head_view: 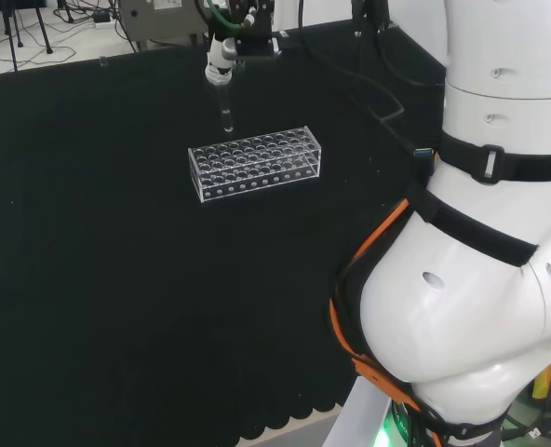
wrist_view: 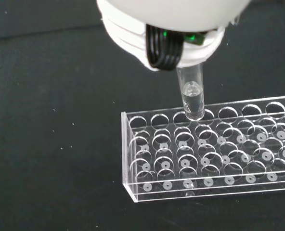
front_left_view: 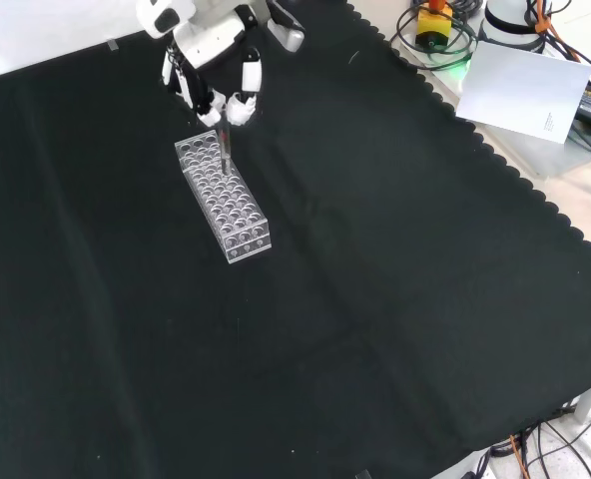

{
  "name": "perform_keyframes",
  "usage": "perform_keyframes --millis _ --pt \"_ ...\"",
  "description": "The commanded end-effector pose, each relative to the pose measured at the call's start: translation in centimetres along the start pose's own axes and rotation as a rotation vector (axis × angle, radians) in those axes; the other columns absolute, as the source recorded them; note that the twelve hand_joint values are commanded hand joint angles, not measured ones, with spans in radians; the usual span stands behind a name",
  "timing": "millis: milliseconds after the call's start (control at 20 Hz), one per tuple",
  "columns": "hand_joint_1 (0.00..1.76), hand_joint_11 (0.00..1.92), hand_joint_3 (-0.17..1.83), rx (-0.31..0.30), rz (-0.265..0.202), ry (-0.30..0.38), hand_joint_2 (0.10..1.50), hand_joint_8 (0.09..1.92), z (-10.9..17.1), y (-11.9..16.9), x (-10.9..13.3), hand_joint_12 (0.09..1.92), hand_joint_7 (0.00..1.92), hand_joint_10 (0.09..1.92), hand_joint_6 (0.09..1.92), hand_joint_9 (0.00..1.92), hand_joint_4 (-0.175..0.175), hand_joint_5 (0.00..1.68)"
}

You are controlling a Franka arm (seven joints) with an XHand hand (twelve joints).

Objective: Shake the test tube.

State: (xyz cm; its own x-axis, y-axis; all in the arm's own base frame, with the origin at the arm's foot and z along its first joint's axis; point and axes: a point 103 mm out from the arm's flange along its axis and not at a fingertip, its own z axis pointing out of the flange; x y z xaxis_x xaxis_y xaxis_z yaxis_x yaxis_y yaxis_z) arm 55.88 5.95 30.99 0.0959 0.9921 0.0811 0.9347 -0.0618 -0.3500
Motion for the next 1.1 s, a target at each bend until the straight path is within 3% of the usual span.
perform_keyframes --millis 50,400,900,1100 --pt "1.43 0.74 0.59 -0.012 0.002 0.02 0.63 0.51 -0.9 -1.0 -0.2 1.2 1.47 0.09 0.41 1.47 -0.175 1.38" --pt "1.43 0.74 0.6 -0.026 -0.015 0.037 0.63 0.51 -1.5 -1.8 1.0 1.2 1.48 0.09 0.41 1.48 -0.175 1.38" --pt "1.43 0.74 0.6 -0.039 -0.11 0.039 0.62 0.5 -2.2 -2.4 6.0 1.2 1.48 0.09 0.4 1.48 -0.175 1.38" --pt "1.43 0.74 0.6 -0.043 -0.096 0.023 0.62 0.5 -2.4 -2.3 5.7 1.2 1.48 0.09 0.4 1.48 -0.175 1.38"
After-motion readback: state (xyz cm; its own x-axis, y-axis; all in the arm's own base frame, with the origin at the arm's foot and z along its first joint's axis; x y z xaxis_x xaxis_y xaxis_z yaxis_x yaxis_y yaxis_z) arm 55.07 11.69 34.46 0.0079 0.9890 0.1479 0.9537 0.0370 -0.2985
